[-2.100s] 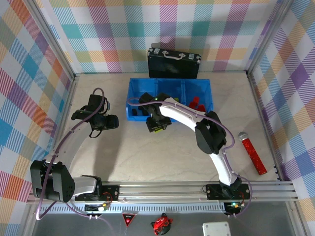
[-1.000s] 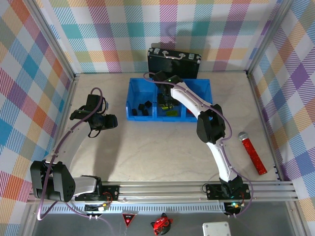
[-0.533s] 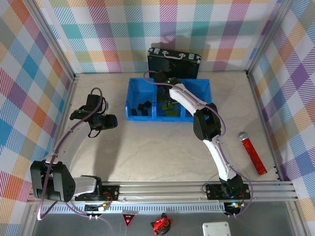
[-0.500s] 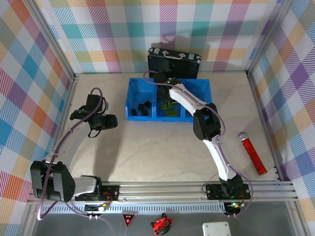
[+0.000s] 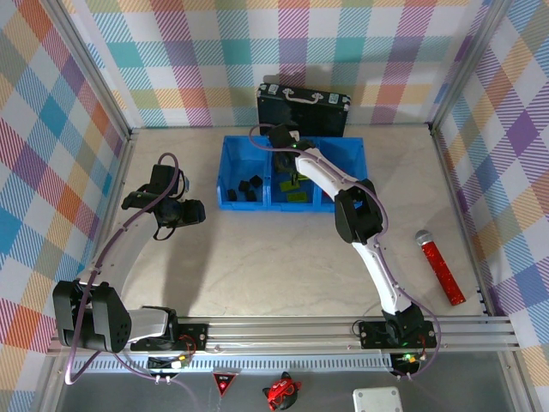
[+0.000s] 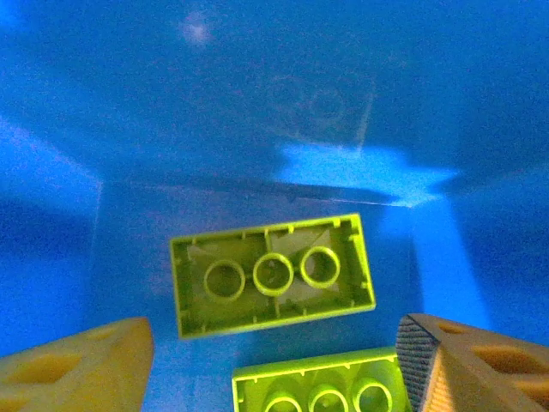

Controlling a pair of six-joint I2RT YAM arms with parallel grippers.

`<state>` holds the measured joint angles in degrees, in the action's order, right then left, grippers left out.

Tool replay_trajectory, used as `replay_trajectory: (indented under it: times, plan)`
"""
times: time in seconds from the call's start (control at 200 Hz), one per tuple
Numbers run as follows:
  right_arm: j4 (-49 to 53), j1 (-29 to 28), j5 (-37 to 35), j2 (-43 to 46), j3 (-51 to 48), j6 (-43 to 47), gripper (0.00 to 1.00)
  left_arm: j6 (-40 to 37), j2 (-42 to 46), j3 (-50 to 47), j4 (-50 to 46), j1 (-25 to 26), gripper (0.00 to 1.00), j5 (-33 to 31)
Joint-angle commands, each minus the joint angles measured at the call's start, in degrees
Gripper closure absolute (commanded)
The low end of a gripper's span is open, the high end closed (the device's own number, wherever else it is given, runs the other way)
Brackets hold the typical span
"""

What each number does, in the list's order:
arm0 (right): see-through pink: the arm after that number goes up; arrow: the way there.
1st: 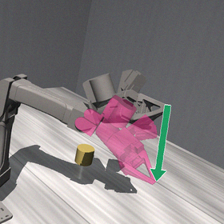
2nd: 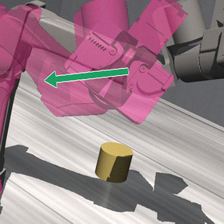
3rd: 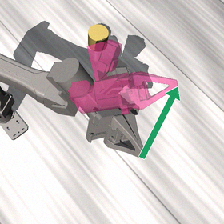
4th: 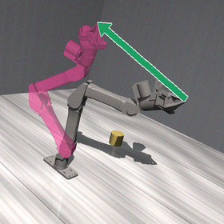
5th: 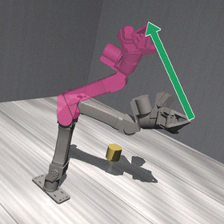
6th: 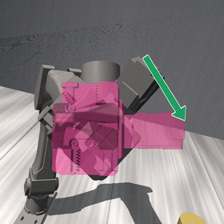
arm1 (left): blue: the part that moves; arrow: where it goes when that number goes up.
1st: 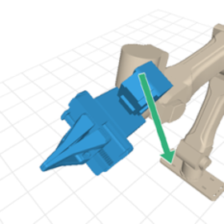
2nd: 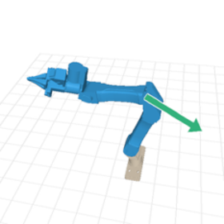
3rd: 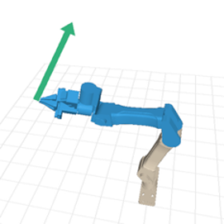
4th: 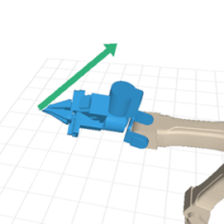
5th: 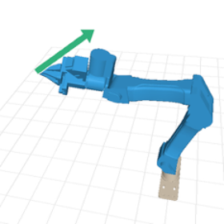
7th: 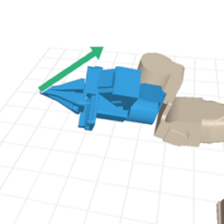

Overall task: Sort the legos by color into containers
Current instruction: Place the lego in the container, then reset both arms

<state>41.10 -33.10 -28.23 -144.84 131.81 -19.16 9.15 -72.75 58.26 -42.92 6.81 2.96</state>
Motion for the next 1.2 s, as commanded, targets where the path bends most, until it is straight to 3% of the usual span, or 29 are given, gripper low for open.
replay_trajectory:
  times: [0.0,0.185,0.5,0.75,0.91,1.0,1.08,1.145,1.195]
  plan:
    - [-1.5,-0.6,0.0,1.0,2.6,1.8,0.23,-0.4,0.8,-0.1,0.5,-0.6,0.46,0.5]
    - [0.9,-0.7,1.8,6.1,0.6,1.9,0.23,-0.3,1.2,0.0,0.5,-0.6,0.45,0.3]
    - [13.8,-0.7,13.8,13.8,-0.4,0.1,0.21,4.2,2.4,1.8,-1.5,-0.7,0.35,1.2]
    - [22.6,-0.4,13.4,21.8,-4.9,1.7,0.20,9.7,1.5,1.5,2.0,-0.5,0.31,1.0]
    - [23.1,1.0,12.2,30.1,-13.9,3.7,0.18,11.7,1.5,0.5,5.0,-0.4,0.24,-2.9]
    - [22.9,2.3,10.4,35.3,-20.3,4.3,0.17,11.9,2.0,-0.1,5.6,-0.4,0.10,-6.4]
    - [20.8,3.6,8.9,40.8,-27.6,4.7,0.10,11.9,2.7,-0.7,6.3,-0.5,0.00,-10.0]
    - [18.2,4.8,7.0,45.4,-34.2,4.8,0.00,11.9,3.3,-1.3,7.1,-0.4,0.00,-12.1]
    - [15.6,5.9,6.4,49.1,-39.5,5.1,0.01,11.9,3.5,-1.7,7.8,-0.5,0.00,-13.1]
